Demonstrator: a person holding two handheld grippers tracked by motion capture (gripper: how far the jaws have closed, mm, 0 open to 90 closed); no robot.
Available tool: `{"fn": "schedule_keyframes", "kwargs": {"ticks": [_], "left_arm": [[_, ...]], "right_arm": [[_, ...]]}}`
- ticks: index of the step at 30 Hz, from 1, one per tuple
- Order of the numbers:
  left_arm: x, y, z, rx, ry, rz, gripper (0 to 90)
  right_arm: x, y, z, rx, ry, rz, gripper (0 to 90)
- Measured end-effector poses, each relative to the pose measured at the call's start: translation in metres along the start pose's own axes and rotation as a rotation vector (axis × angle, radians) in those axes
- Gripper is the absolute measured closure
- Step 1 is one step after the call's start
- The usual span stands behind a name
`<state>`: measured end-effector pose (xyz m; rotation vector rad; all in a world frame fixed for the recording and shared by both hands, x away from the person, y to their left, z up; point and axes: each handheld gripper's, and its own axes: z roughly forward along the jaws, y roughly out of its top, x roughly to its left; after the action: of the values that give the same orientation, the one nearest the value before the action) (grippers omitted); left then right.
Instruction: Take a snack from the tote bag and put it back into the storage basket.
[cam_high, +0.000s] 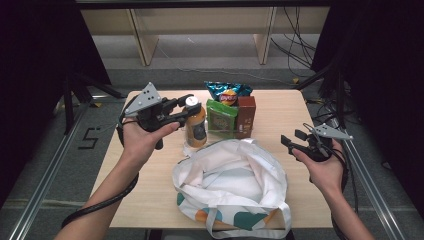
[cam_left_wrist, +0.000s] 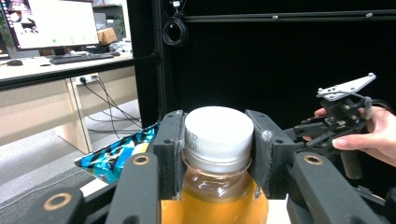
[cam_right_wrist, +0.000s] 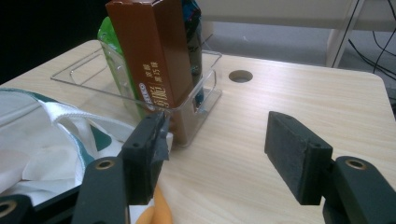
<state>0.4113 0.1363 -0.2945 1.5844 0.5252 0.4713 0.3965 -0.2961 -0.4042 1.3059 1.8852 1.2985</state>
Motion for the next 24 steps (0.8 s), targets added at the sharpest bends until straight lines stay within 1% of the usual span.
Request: {"fn": "schedule_keyframes", "kwargs": {"ticks": [1, 3, 4, 5, 6, 11, 12, 13, 14, 15, 16, 17, 18, 19, 20, 21, 22, 23, 24], "left_arm": [[0.001, 0.0, 0.0, 0.001, 0.001, 0.002, 59.0], [0.003, 0.0, 0.001, -0.002, 0.002, 0.002, 59.0], [0.005, 0.0, 0.002, -0.002, 0.003, 0.004, 59.0], [0.006, 0.0, 0.002, -0.003, 0.001, 0.005, 59.0], [0.008, -0.001, 0.004, -0.003, 0.003, 0.006, 59.0], [0.012, -0.003, 0.007, 0.001, 0.004, 0.007, 59.0], [0.015, -0.004, 0.008, 0.001, 0.004, 0.005, 59.0], [0.015, -0.004, 0.008, 0.001, 0.004, 0.005, 59.0], [0.017, -0.005, 0.01, 0.005, 0.006, 0.007, 59.0], [0.019, -0.006, 0.01, 0.006, 0.007, 0.011, 59.0], [0.019, -0.006, 0.01, 0.006, 0.007, 0.011, 59.0], [0.02, -0.006, 0.011, 0.007, 0.008, 0.012, 59.0], [0.022, -0.007, 0.012, 0.01, 0.01, 0.01, 59.0], [0.023, -0.007, 0.012, 0.01, 0.01, 0.01, 59.0], [0.025, -0.008, 0.013, 0.013, 0.009, 0.012, 59.0], [0.029, -0.009, 0.014, 0.015, 0.011, 0.008, 59.0], [0.029, -0.009, 0.014, 0.015, 0.011, 0.008, 58.9], [0.03, -0.01, 0.015, 0.016, 0.013, 0.009, 58.9], [0.032, -0.01, 0.015, 0.018, 0.015, 0.009, 59.0]], "right_arm": [[-0.002, 0.0, 0.0, 0.0, -0.01, -0.022, 40.0], [-0.002, 0.0, 0.0, 0.003, -0.011, -0.018, 40.1], [-0.003, -0.001, 0.001, -0.004, -0.007, -0.028, 40.2], [-0.003, -0.001, 0.001, -0.004, -0.007, -0.028, 40.2], [-0.001, -0.001, -0.001, 0.013, -0.008, 0.013, 40.2], [-0.001, -0.001, -0.001, 0.016, -0.006, 0.019, 40.3], [-0.004, -0.001, -0.001, 0.011, -0.01, -0.02, 40.2], [-0.004, -0.001, -0.001, 0.01, -0.011, -0.016, 40.2], [-0.005, -0.002, -0.001, 0.001, -0.016, -0.032, 40.2], [-0.005, -0.002, -0.001, 0.0, -0.02, -0.036, 40.2], [-0.004, -0.002, -0.001, 0.005, -0.017, -0.024, 40.2], [-0.003, -0.002, -0.002, 0.005, -0.023, 0.004, 40.2], [-0.003, -0.002, -0.002, 0.005, -0.023, 0.004, 40.2], [-0.001, -0.003, -0.001, -0.01, -0.027, 0.03, 40.2], [-0.001, -0.003, -0.002, -0.007, -0.028, 0.034, 40.2], [-0.002, -0.003, -0.002, -0.001, -0.025, 0.021, 40.2], [-0.002, -0.003, -0.002, -0.001, -0.025, 0.021, 40.2], [-0.002, -0.003, -0.002, -0.004, -0.026, 0.022, 40.2], [-0.001, -0.003, -0.002, -0.004, -0.032, 0.034, 40.2]]}}
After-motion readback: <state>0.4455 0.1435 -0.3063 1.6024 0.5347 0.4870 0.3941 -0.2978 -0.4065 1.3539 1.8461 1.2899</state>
